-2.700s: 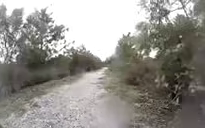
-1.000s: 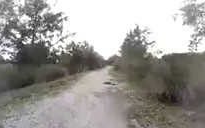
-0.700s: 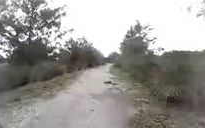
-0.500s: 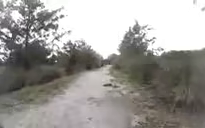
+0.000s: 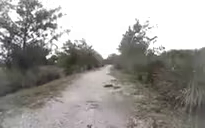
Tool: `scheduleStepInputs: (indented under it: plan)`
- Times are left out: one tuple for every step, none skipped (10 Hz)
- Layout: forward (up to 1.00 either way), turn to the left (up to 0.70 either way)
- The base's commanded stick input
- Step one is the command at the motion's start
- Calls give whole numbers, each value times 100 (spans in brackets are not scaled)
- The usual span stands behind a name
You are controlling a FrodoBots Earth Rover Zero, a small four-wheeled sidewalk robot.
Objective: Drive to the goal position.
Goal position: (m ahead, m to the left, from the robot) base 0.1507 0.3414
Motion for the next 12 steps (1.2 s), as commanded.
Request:
scheduleStepInputs:
  plan:
    - [70,1]
    - [70,1]
    - [70,1]
    - [70,1]
    - [70,1]
    - [70,1]
    - [51,1]
    - [32,0]
    - [12,0]
    - [0,0]
    - [0,0]
    - [0,0]
